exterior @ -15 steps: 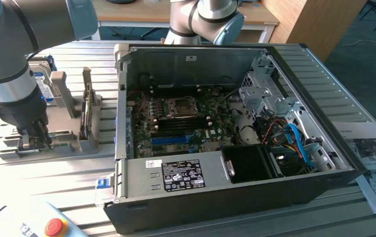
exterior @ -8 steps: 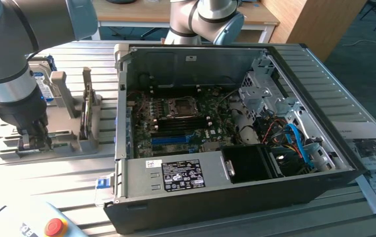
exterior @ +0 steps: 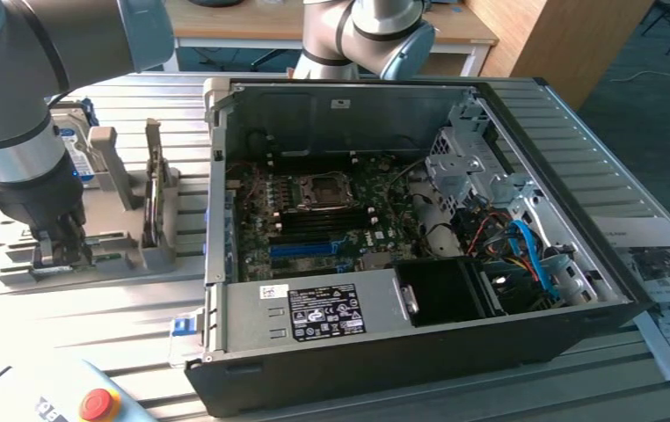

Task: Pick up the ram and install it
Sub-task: 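Pick up the ram and move it above insertion slot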

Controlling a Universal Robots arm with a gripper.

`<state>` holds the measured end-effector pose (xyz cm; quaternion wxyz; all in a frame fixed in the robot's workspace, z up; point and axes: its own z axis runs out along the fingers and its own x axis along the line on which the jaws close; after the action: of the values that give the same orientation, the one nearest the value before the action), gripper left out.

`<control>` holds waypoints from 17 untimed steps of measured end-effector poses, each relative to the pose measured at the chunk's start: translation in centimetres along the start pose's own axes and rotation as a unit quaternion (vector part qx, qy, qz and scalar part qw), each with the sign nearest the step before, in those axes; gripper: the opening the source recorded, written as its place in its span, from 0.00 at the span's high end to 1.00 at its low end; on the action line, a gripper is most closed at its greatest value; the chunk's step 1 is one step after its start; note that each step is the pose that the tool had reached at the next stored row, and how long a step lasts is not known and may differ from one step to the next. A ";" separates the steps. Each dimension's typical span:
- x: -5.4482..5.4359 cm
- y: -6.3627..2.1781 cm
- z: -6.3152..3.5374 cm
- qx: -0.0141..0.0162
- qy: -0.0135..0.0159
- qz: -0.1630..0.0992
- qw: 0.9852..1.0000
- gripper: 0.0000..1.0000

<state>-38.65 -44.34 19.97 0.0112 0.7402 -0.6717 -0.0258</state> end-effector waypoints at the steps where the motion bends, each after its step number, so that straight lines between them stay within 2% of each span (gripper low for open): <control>1: 0.0 0.00 0.00 0.000 0.000 0.000 1.000 0.88; 17: 0.0 0.00 0.00 0.000 0.000 0.000 1.000 0.88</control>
<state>-38.65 -44.34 19.97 0.0112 0.7402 -0.6717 -0.0258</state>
